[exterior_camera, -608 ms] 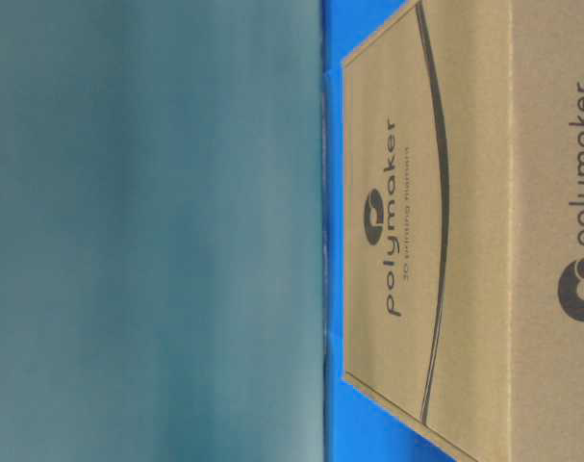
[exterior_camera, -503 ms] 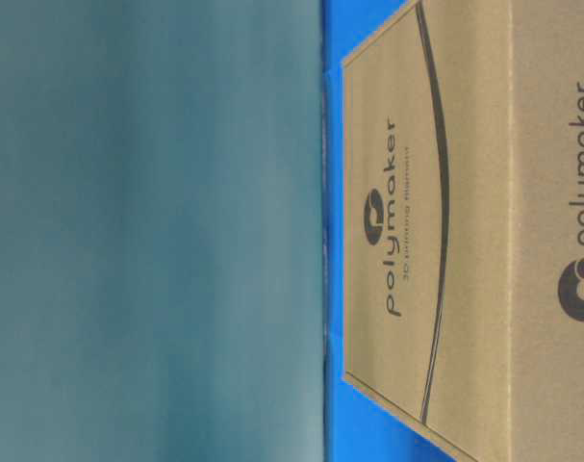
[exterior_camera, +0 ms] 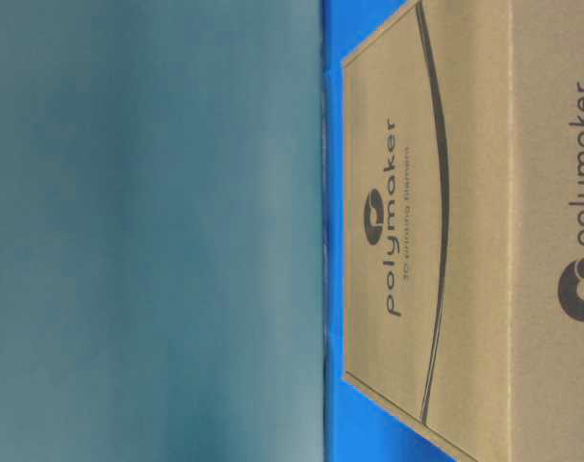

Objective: Lift up the cardboard box by clamping it between your arms.
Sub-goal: 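Move both grippers inward toward the left and right sides of the polymaker box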

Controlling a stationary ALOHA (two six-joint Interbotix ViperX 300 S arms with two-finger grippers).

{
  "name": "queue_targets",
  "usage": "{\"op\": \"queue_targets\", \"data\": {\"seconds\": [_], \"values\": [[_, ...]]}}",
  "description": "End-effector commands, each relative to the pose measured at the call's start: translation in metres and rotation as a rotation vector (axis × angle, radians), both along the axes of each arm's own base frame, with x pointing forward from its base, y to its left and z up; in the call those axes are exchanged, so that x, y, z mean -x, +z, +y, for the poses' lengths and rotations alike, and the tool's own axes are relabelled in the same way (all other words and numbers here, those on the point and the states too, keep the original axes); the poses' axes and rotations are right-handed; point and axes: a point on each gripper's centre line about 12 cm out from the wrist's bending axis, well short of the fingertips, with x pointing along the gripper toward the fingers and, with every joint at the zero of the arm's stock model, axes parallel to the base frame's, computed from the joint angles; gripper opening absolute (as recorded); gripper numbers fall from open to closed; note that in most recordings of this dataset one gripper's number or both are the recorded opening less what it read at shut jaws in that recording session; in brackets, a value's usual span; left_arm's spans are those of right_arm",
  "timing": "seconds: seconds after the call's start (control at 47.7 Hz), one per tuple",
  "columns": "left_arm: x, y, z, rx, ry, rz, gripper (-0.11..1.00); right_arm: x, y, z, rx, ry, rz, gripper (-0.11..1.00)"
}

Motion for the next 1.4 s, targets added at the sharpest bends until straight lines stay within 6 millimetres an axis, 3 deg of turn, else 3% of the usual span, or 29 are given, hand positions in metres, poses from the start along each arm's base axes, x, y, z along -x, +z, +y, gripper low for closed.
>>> {"op": "queue_targets", "data": {"seconds": [0.0, 0.21, 0.356, 0.44, 0.545, 0.608, 0.712, 1.027, 1.383], "values": [[-0.008, 0.000, 0.001, 0.002, 0.003, 0.049, -0.01, -0.003, 0.000, -0.003, 0.003, -0.010, 0.050, -0.01], [-0.013, -0.023, 0.001, 0.008, 0.005, 0.211, 0.00, -0.006, -0.015, -0.005, 0.025, 0.005, 0.159, 0.08], [-0.015, -0.035, 0.002, 0.012, 0.008, 0.270, 0.04, -0.009, -0.022, -0.005, 0.021, 0.007, 0.205, 0.37], [-0.016, -0.041, 0.002, 0.017, 0.010, 0.292, 0.22, -0.010, -0.026, -0.005, 0.019, 0.007, 0.225, 0.62], [-0.017, -0.050, 0.002, 0.019, 0.010, 0.325, 0.53, -0.010, -0.031, -0.005, 0.018, 0.010, 0.248, 0.89], [-0.019, -0.055, 0.002, 0.021, 0.011, 0.343, 0.70, -0.010, -0.036, -0.005, 0.018, 0.011, 0.273, 0.98], [-0.021, -0.062, 0.003, 0.025, 0.014, 0.369, 0.89, -0.010, -0.043, -0.005, 0.014, 0.011, 0.300, 0.99], [-0.028, -0.087, 0.009, 0.040, 0.040, 0.442, 0.86, -0.017, -0.070, -0.003, 0.011, 0.029, 0.363, 0.99], [-0.057, -0.107, 0.013, 0.043, 0.046, 0.445, 0.86, -0.056, -0.097, 0.001, 0.017, 0.062, 0.352, 0.99]]}}
